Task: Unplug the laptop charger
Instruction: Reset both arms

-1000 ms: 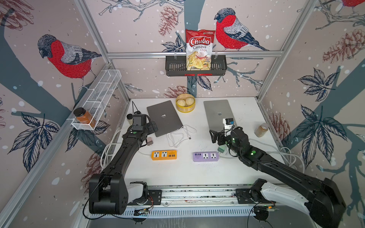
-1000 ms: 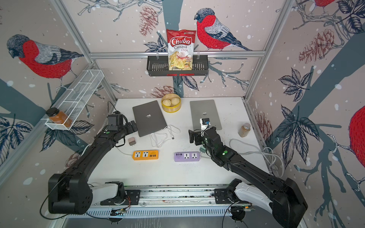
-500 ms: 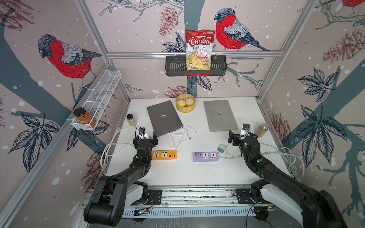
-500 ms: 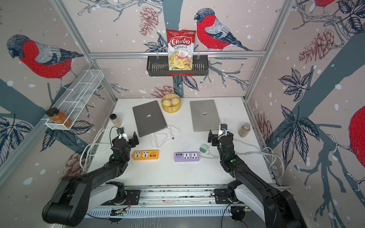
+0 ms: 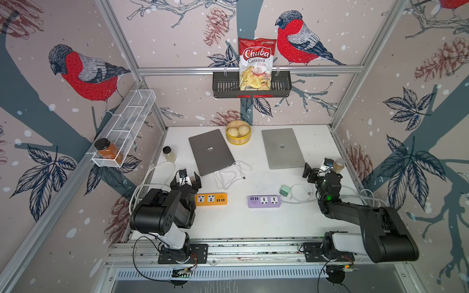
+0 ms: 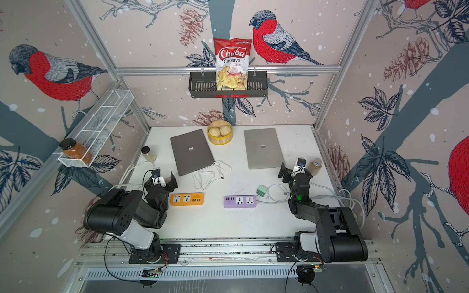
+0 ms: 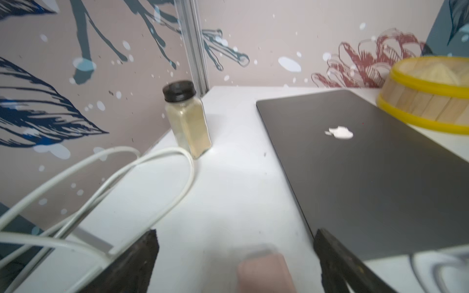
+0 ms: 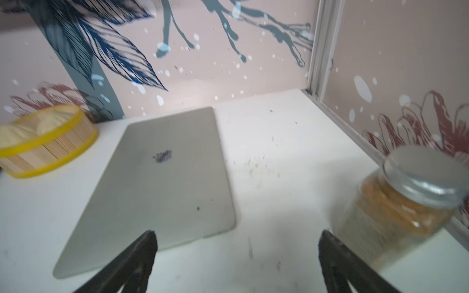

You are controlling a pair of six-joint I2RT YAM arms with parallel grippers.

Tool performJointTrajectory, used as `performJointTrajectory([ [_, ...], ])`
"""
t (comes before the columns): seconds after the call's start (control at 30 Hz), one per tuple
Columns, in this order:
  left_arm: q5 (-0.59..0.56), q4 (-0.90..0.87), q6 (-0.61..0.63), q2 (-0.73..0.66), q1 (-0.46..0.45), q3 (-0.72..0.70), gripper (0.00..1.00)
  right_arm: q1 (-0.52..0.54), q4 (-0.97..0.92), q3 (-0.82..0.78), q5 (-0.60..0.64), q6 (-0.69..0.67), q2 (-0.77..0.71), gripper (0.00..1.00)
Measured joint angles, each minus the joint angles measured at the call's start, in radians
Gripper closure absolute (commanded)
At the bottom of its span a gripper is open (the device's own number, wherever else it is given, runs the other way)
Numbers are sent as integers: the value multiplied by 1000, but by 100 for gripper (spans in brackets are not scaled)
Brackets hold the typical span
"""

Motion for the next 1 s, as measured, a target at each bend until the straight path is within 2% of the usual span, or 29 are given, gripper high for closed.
performJointTrajectory([
  [0.13, 20, 99, 13, -5, -1, 32, 3, 2, 38, -32, -68, -7, -11, 0],
  [0.3, 35, 121, 27, 2, -11, 37, 3, -11, 127, -134, -78, 1, -95, 0],
  [0.4, 41, 134, 35, 4, -13, 32, 3, -27, 178, -203, -75, 2, -155, 0],
  [0.57, 42, 130, 45, 4, -14, 44, 3, -30, 239, -217, -1, -39, -246, 0],
  [0.67, 14, 97, 43, 0, -14, 87, 3, -52, 243, -164, 31, -53, -208, 0],
  [0.83, -4, 71, 41, -2, -16, 97, 3, -68, 299, -92, 12, -60, -49, 0],
  [1.0, -26, 79, 41, 0, -18, 70, 3, -68, 268, -82, -4, -61, -98, 0],
])
